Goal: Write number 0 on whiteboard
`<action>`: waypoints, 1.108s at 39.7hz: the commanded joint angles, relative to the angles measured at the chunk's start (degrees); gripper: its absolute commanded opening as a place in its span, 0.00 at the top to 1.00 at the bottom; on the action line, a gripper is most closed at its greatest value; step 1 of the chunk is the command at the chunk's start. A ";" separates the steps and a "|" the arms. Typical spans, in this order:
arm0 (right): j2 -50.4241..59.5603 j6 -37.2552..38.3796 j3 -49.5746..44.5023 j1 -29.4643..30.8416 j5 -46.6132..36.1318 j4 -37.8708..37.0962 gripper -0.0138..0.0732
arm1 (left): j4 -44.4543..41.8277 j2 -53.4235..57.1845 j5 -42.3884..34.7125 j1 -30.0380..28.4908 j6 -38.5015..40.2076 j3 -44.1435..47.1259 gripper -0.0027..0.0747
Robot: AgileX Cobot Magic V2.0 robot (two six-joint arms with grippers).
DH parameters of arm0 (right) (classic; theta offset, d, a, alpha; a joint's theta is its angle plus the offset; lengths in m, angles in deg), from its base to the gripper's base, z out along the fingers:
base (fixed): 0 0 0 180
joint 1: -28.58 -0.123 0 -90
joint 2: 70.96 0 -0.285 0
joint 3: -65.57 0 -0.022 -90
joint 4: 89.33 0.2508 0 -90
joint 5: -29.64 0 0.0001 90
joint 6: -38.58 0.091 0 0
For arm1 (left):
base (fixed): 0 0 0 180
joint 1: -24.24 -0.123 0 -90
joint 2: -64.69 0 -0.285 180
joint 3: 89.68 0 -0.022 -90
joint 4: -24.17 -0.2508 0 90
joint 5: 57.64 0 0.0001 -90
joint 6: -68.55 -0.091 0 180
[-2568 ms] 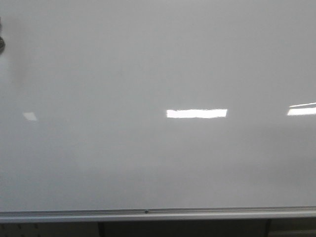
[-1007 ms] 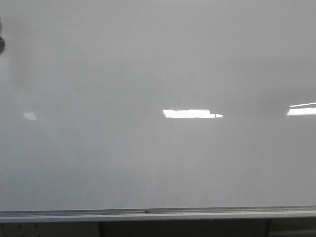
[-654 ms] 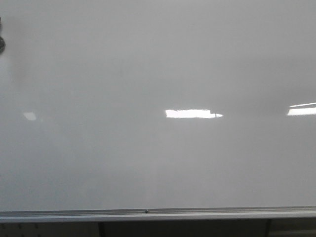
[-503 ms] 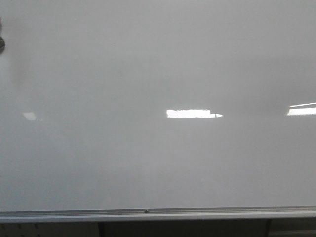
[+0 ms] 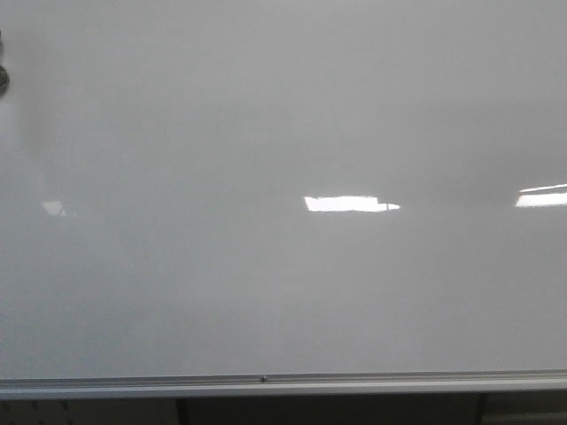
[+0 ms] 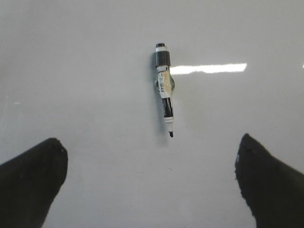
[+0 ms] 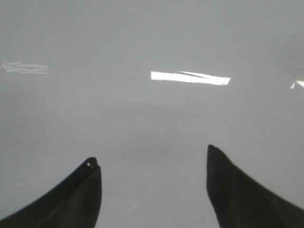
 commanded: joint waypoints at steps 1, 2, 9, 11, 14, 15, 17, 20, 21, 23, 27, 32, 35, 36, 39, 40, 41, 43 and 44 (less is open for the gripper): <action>-0.94 -0.16 2.12 -0.19 -4.20 0.03 0.27 | 0.72 -7.70 -4.80 1.66 0.10 -5.03 0.07; -0.94 -0.16 2.12 -0.19 -4.20 0.03 0.27 | 0.72 -10.01 -4.80 1.99 0.10 -5.83 0.07; -0.94 -0.16 2.12 -0.19 -4.20 0.03 0.27 | 2.45 -22.65 -4.65 3.17 0.10 -11.79 0.07; -0.94 -0.16 2.12 -0.19 -4.20 0.03 0.27 | 3.37 -26.14 -5.03 3.17 0.10 -13.60 0.07; -0.94 -0.16 2.12 -0.19 -4.20 0.03 0.27 | 3.46 -30.95 -5.75 3.17 0.10 -16.06 0.07; -0.94 -0.16 2.12 -0.19 -4.20 0.03 0.27 | 3.46 -32.89 -5.77 3.17 0.10 -16.84 0.07; -0.94 -0.16 2.12 -0.19 -4.20 0.03 0.27 | 3.46 -35.80 -5.87 3.17 0.10 -18.73 0.07; -0.94 -0.16 2.12 -0.19 -4.20 0.03 0.27 | 3.46 -40.55 -5.87 3.17 0.10 -21.63 0.07; -0.94 -0.16 2.12 -0.19 -4.20 0.03 0.27 | 3.46 -42.33 -5.77 3.17 0.10 -22.49 0.07; -0.94 -0.16 2.12 -0.19 -4.20 0.03 0.27 | 3.46 -45.24 -5.77 3.17 0.10 -24.44 0.07; -0.94 -0.16 2.12 -0.19 -4.20 0.03 0.27 | 3.81 -49.66 -5.51 3.07 0.10 -27.68 0.07; -0.94 -0.16 2.12 -0.19 -4.20 0.03 0.27 | 4.02 -53.81 -5.61 3.07 0.10 -30.23 0.07; -0.94 -0.16 2.12 -0.19 -4.20 0.03 0.27 | 4.15 -55.79 -5.69 3.07 0.10 -31.55 0.07; -0.94 -0.16 2.12 -0.19 -4.20 0.03 0.27 | 4.15 -56.32 -5.83 3.07 0.10 -32.04 0.07; -0.94 -0.16 2.12 -0.19 -4.20 0.03 0.27 | 4.15 -57.78 -5.83 3.07 0.10 -33.08 0.07; -0.94 -0.16 2.12 -0.19 -4.20 0.03 0.27 | 4.28 -58.22 -5.83 3.07 0.10 -33.20 0.07; -0.94 -0.16 2.12 -0.19 -4.20 0.03 0.27 | 4.52 -58.33 -5.83 3.07 0.10 -33.33 0.07; -0.94 -0.16 2.12 -0.19 -4.20 0.03 0.27 | 4.61 -58.47 -5.97 3.07 0.10 -33.41 0.09; -0.94 -0.16 2.12 -0.19 -4.20 0.03 0.27 | 4.61 -58.47 -5.97 3.07 0.10 -33.41 0.10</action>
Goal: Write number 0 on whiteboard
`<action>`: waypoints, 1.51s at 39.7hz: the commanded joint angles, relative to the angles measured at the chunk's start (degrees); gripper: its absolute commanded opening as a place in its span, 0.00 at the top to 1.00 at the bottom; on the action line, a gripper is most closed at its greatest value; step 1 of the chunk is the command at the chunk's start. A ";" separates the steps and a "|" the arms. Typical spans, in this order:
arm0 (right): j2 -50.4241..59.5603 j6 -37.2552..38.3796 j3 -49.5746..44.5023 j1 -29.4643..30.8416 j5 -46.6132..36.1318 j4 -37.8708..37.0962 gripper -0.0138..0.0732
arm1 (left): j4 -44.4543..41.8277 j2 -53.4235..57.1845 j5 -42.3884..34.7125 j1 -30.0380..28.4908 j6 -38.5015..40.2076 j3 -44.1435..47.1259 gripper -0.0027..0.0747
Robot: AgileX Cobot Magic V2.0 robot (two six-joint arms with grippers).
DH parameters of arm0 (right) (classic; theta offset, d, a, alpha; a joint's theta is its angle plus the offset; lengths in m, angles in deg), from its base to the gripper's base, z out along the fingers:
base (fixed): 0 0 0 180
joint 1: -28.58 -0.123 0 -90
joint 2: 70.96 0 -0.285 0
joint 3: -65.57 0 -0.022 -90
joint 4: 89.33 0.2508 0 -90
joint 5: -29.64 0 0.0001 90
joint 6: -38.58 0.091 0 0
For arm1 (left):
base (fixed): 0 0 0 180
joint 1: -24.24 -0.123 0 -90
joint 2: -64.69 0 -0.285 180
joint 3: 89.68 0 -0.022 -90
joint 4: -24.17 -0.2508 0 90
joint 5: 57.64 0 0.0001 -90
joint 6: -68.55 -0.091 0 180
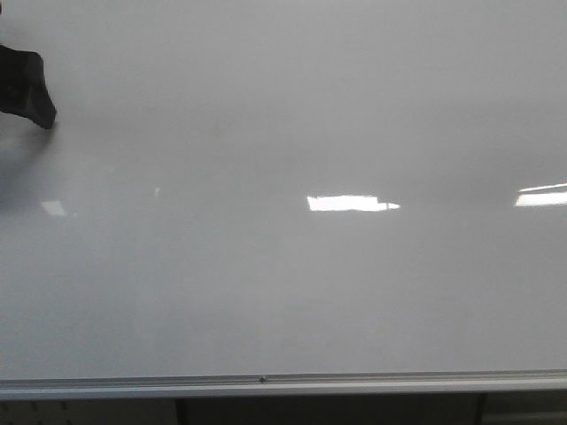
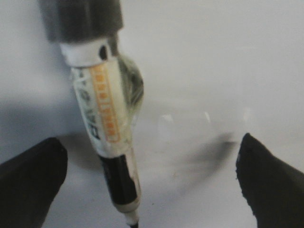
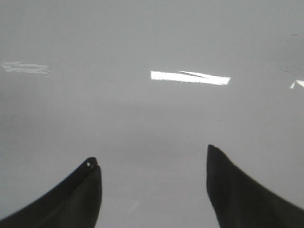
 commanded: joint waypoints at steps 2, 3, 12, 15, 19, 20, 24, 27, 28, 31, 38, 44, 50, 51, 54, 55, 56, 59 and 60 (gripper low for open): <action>-0.94 -0.16 2.12 -0.19 -4.20 0.03 0.27 | 0.75 1.84 -3.96 0.27 0.10 -2.13 0.15; -0.94 -0.16 2.12 -0.19 -4.20 0.03 0.27 | 0.75 1.84 -3.96 0.27 0.10 -2.13 0.17; -0.94 -0.16 2.12 -0.19 -4.20 0.03 0.27 | 0.75 1.84 -4.05 0.27 0.10 -2.13 0.53; -0.94 -0.16 2.12 -0.19 -4.20 0.03 0.27 | 0.75 1.84 -4.05 0.27 0.10 -2.13 0.65; -0.94 -0.16 2.12 -0.19 -4.20 0.03 0.27 | 0.75 1.84 -4.05 0.27 0.10 -2.13 0.80; -0.94 -0.16 2.12 -0.19 -4.20 0.03 0.27 | 0.75 1.84 -4.05 0.27 0.10 -2.13 0.85; -0.94 -0.16 2.12 -0.19 -4.20 0.03 0.27 | 0.63 2.21 -3.53 0.27 0.10 -2.13 0.99; -0.94 -0.16 2.12 -0.19 -4.26 0.03 0.27 | 0.54 3.20 -2.62 0.27 0.10 -2.13 0.99; -0.94 -0.16 2.12 -0.19 -4.20 0.03 0.27 | 0.54 3.49 -2.22 0.27 -0.04 -2.13 0.99; -0.94 -0.16 2.12 -0.19 -3.69 0.03 0.27 | 0.48 5.19 0.21 1.02 -2.02 -2.13 0.99; -2.06 -0.16 2.41 -0.19 -2.37 2.26 0.27 | 5.15 9.61 14.07 7.09 -13.23 -3.41 0.99; -5.87 -0.16 4.51 -0.19 1.51 4.74 0.27 | 20.59 10.63 30.13 12.68 -30.92 -5.02 0.99; -11.78 -0.35 7.69 -0.19 7.11 7.06 0.27 | 32.02 10.63 44.52 16.61 -44.75 -5.39 0.99; -12.52 -0.78 8.12 -0.19 7.54 7.60 0.27 | 33.01 10.63 45.91 17.05 -45.42 -5.39 0.99; -15.05 -3.89 9.66 -0.19 10.38 11.88 0.27 | 36.02 10.63 50.20 18.38 -48.48 -5.39 0.99; -16.07 -5.16 10.32 -0.19 11.60 14.06 0.27 | 36.74 10.63 51.48 18.71 -49.59 -5.39 0.99; -16.85 -7.18 10.86 -0.19 12.64 15.96 0.27 | 37.54 10.63 52.34 19.12 -50.13 -5.39 0.99; -20.00 -13.25 13.10 -0.19 17.20 23.93 0.27 | 39.32 10.63 55.08 20.22 -52.33 -5.39 0.99; -21.21 -15.88 13.94 -0.19 19.09 27.01 0.27 | 39.59 10.63 55.74 20.44 -52.73 -5.39 0.99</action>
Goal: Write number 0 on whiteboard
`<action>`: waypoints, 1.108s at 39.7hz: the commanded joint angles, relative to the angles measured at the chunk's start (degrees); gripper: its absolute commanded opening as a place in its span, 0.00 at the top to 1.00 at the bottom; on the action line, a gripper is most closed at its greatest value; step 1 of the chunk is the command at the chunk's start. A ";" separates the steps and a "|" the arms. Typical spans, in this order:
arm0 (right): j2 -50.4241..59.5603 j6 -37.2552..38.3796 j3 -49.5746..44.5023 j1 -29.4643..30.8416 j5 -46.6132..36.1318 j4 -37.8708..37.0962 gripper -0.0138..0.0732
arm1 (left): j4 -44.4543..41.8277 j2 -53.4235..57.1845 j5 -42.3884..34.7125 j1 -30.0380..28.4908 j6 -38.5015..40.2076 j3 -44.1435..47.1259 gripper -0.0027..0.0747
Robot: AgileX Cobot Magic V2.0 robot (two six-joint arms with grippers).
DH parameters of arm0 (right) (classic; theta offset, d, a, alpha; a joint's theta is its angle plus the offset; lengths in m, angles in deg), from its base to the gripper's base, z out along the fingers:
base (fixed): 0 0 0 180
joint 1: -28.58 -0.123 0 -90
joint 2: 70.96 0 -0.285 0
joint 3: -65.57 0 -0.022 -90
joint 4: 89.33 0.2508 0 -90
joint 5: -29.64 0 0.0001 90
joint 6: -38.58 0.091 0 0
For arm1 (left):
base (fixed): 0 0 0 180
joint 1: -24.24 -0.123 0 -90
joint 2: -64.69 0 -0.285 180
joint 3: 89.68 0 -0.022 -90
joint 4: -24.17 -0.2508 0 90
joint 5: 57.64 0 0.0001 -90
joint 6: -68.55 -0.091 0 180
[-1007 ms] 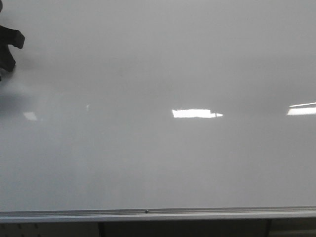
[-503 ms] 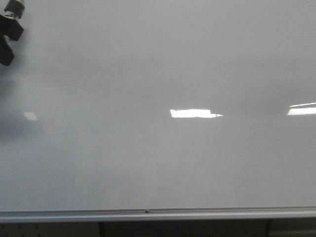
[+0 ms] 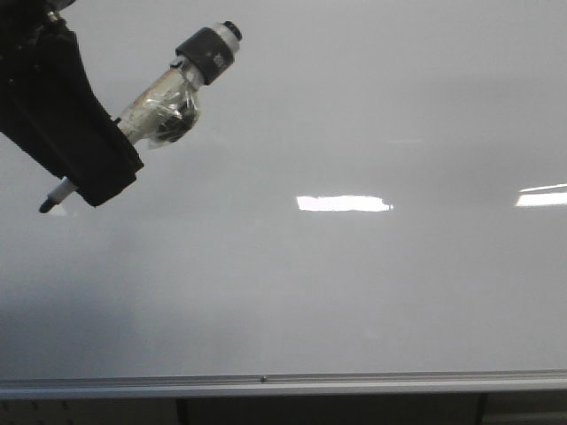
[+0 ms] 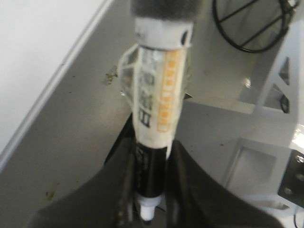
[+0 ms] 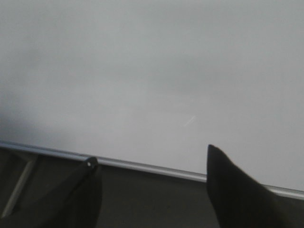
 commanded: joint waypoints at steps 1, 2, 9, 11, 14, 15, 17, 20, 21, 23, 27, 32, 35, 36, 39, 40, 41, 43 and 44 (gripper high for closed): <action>-3.98 -9.71 4.57 -0.19 2.90 11.34 0.27 | 5.13 2.12 3.74 1.55 -2.80 -1.88 0.99; -5.70 -12.43 5.62 -0.19 4.76 14.47 0.27 | 5.32 2.12 4.44 1.86 -3.09 -1.88 0.99; -15.61 -25.73 11.18 -0.19 15.90 29.88 0.20 | 5.73 2.12 5.68 2.83 -4.28 -1.88 0.99; -18.87 -29.01 12.74 -0.19 19.47 33.60 0.19 | 5.73 2.12 5.68 2.83 -4.28 -1.88 0.99; -24.34 -32.39 15.26 -0.31 24.34 38.59 0.18 | 5.90 2.12 5.68 2.83 -4.28 -1.88 0.99; -26.32 -33.65 16.18 -0.57 25.66 40.40 0.18 | 5.99 2.12 5.68 2.83 -4.28 -1.88 0.99; -29.58 -34.86 18.09 -1.49 26.89 42.65 0.18 | 6.13 2.12 5.68 2.83 -4.28 -1.88 0.99; -34.64 -35.23 21.04 -4.33 27.04 43.52 0.18 | 6.23 2.12 5.68 2.83 -4.28 -1.88 0.99; -35.83 -35.23 22.15 -5.20 27.04 43.52 0.18 | 6.23 2.12 5.68 2.83 -4.28 -1.88 0.99; -38.80 -35.23 24.00 -7.76 27.11 43.52 0.18 | 6.23 2.12 5.68 2.83 -4.28 -1.88 0.99; -43.41 -35.23 27.39 -12.60 27.15 43.52 0.18 | 6.23 2.12 5.68 2.83 -4.28 -1.88 0.99; -47.27 -35.23 29.75 -17.79 27.02 43.52 0.18 | 6.26 2.12 5.68 2.83 -4.28 -1.88 0.99; -49.08 -35.23 30.34 -19.96 26.66 43.52 0.18 | 6.26 2.12 5.68 2.83 -4.28 -1.88 0.99; -49.45 -35.23 30.34 -20.59 26.42 43.59 0.19 | 6.26 2.12 5.68 2.83 -4.28 -1.88 0.99; -50.41 -35.23 30.34 -21.84 25.59 43.59 0.19 | 6.26 2.12 5.68 2.83 -4.28 -1.88 0.99; -50.56 -35.23 30.34 -22.07 25.47 43.59 0.19 | 6.26 2.12 5.68 2.83 -4.28 -1.88 0.99; -50.79 -35.23 30.34 -22.28 25.36 43.59 0.20 | 6.26 2.12 5.68 2.83 -4.28 -1.88 0.99; -50.96 -35.23 30.34 -22.39 25.36 43.65 0.23 | 6.26 2.12 5.68 2.83 -4.28 -1.88 0.99; -50.97 -35.23 30.34 -22.39 25.36 43.65 0.27 | 6.26 2.12 5.68 2.83 -4.28 -1.88 0.99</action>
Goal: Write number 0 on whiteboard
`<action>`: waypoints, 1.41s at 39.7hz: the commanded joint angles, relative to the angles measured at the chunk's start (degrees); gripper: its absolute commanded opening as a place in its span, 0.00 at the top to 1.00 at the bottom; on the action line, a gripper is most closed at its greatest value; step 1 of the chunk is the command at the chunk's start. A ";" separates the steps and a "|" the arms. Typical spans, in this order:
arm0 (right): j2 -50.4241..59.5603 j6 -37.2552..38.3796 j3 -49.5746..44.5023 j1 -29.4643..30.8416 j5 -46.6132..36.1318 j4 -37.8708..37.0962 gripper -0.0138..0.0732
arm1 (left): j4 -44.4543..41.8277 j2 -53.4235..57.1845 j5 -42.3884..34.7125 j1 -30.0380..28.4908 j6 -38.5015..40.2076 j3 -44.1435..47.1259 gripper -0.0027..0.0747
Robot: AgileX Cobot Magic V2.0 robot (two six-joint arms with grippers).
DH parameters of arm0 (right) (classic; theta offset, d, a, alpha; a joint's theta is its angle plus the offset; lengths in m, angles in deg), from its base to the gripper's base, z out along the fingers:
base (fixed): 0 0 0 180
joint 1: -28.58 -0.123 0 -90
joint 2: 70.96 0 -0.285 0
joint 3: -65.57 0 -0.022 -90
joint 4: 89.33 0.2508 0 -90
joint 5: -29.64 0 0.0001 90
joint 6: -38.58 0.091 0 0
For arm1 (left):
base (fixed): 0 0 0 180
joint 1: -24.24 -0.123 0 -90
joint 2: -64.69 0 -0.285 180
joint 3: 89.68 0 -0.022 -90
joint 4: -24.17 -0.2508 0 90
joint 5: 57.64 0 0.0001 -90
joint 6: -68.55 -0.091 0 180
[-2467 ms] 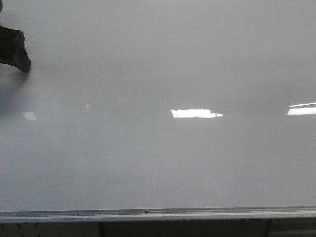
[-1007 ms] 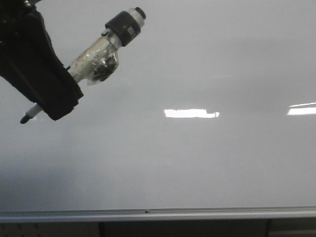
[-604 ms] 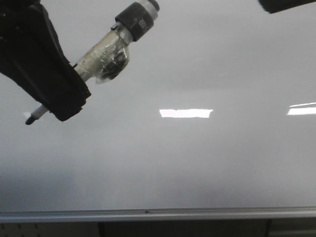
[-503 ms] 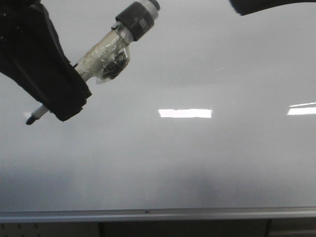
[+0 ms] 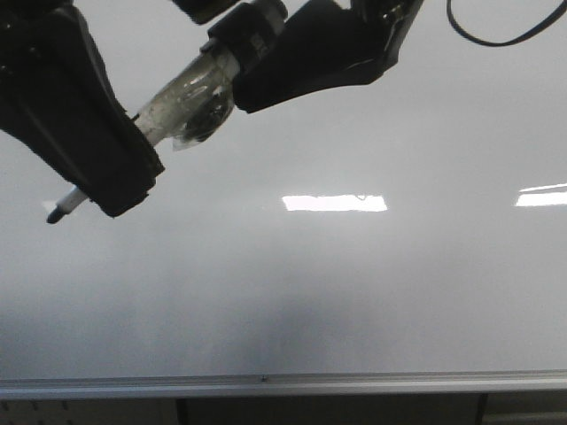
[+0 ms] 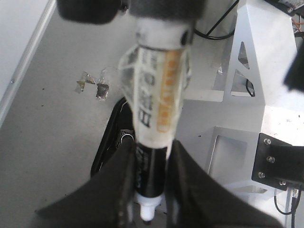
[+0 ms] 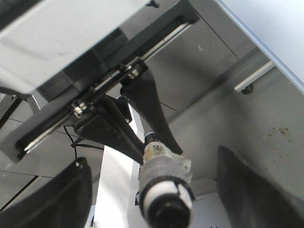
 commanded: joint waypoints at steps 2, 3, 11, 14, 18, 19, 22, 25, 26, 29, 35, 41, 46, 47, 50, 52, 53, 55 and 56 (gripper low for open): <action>1.70 -0.58 1.79 -0.19 0.69 4.29 0.35 | 3.46 1.99 2.94 0.43 -0.05 -1.74 0.99; 1.70 -0.58 1.79 -0.19 0.84 4.29 0.40 | 3.46 1.99 2.94 0.43 -0.05 -1.74 0.99; 1.70 -0.58 1.79 -0.19 1.19 4.29 0.80 | 3.46 1.99 2.94 0.43 -0.05 -1.74 0.99; 1.70 -0.63 1.79 -0.19 1.49 4.29 0.91 | 3.46 1.99 2.83 0.43 -0.05 -1.74 0.99; 1.70 -0.63 1.79 -0.19 2.27 4.29 0.92 | 3.46 1.99 2.10 0.43 -0.05 -1.74 0.98; 1.70 -0.63 1.79 -0.19 2.41 4.29 0.92 | 3.46 1.99 1.97 0.43 -0.05 -1.74 0.96; 1.70 -0.63 1.79 -0.19 2.99 4.29 0.92 | 3.46 1.99 1.84 0.43 -0.05 -1.74 0.86; 1.70 -0.63 1.79 -0.19 3.20 4.29 0.92 | 3.46 1.99 1.46 0.43 -0.05 -1.74 0.68; 1.70 -0.63 1.79 -0.19 3.20 4.29 0.92 | 3.46 1.99 1.32 0.43 -0.05 -1.74 0.59; 1.70 -0.63 1.79 -0.19 3.20 4.29 0.92 | 3.46 1.99 0.92 0.43 -0.05 -1.74 0.34; 1.70 -0.63 1.79 -0.04 3.04 4.08 0.92 | 3.46 1.99 0.94 0.43 -0.05 -1.74 0.11; 1.80 1.35 1.79 1.91 3.49 1.29 0.92 | 3.46 1.99 0.94 0.43 -0.05 -1.74 0.11; 2.70 7.81 1.84 4.66 2.40 -7.34 0.91 | 3.46 1.99 0.94 0.43 -0.05 -1.74 0.12; 3.05 9.57 1.84 5.08 1.88 -10.15 0.91 | 3.46 1.99 0.94 0.43 -0.05 -1.74 0.14; 4.41 15.07 1.84 6.26 -0.22 -17.82 0.91 | 3.46 1.99 0.94 0.43 -0.05 -1.74 0.21; 5.78 19.09 1.84 6.91 -2.12 -24.48 0.91 | 3.46 1.99 0.94 0.43 -0.05 -1.74 0.29; 6.46 20.98 1.84 7.06 -3.04 -27.22 0.91 | 3.46 1.99 0.94 0.43 -0.05 -1.74 0.35; 7.58 24.55 1.84 7.36 -4.63 -31.54 0.91 | 3.46 1.99 0.94 0.43 -0.05 -1.74 0.46; 8.17 26.21 1.84 7.45 -5.43 -34.11 0.91 | 3.46 1.99 0.94 0.43 -0.05 -1.74 0.52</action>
